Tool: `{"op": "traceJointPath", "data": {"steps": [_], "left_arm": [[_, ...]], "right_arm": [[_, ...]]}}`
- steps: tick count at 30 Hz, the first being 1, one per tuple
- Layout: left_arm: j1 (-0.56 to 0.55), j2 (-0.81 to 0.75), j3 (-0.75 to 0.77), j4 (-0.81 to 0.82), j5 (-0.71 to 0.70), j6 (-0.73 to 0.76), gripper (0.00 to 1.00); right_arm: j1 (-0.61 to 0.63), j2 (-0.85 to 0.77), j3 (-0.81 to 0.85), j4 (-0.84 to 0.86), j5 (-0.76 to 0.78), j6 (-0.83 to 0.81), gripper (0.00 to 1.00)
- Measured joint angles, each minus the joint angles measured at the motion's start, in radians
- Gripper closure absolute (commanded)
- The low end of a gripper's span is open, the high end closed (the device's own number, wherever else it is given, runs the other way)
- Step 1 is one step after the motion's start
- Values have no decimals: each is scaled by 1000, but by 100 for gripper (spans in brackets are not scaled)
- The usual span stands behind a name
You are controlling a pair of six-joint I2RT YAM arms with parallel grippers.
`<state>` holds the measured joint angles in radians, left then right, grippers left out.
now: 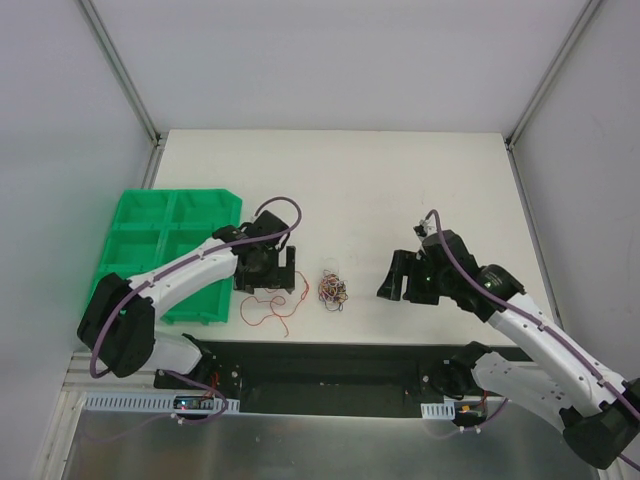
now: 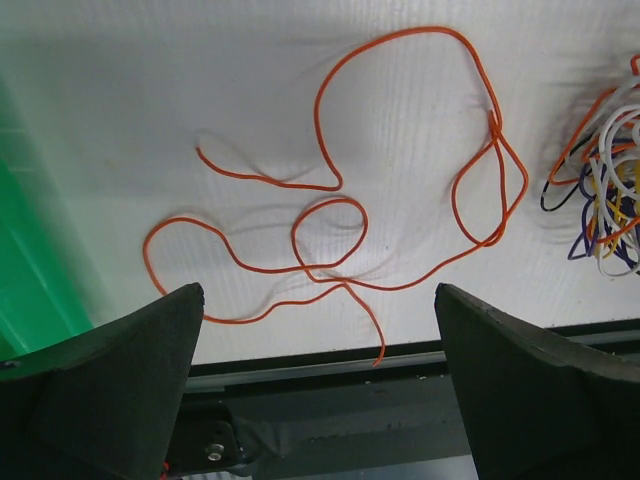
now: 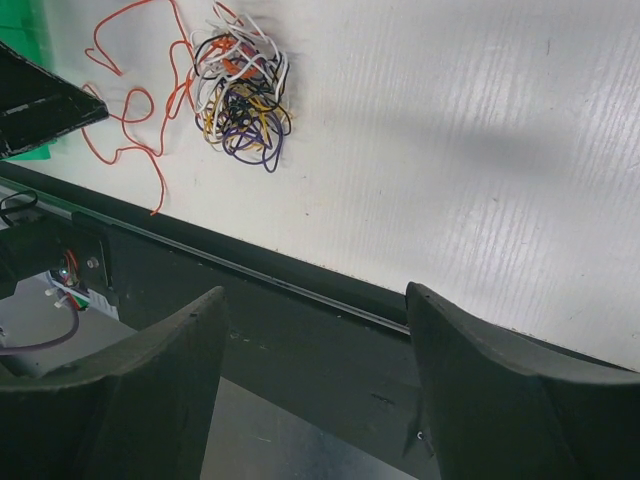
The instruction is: Untangle the cables
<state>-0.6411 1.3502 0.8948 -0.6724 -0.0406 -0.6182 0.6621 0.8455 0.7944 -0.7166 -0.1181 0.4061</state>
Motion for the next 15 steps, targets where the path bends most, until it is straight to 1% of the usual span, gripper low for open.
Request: {"op": "traceJointPath", "data": {"steps": [4,8,12,15], "left_arm": [[-1,76,30,7,57,61,3],[-2,190,94,34,139,209,1],[-18,197,102,48,189,348,1],[-48,192,102,51,197,431,1]], "right_arm": [[0,8,0,3,-5,0,26],[0,5,0,6,-16,0,26],[0,-27,-10,5,-17,0,27],[0,-65,-28,5,-18,0,26]]}}
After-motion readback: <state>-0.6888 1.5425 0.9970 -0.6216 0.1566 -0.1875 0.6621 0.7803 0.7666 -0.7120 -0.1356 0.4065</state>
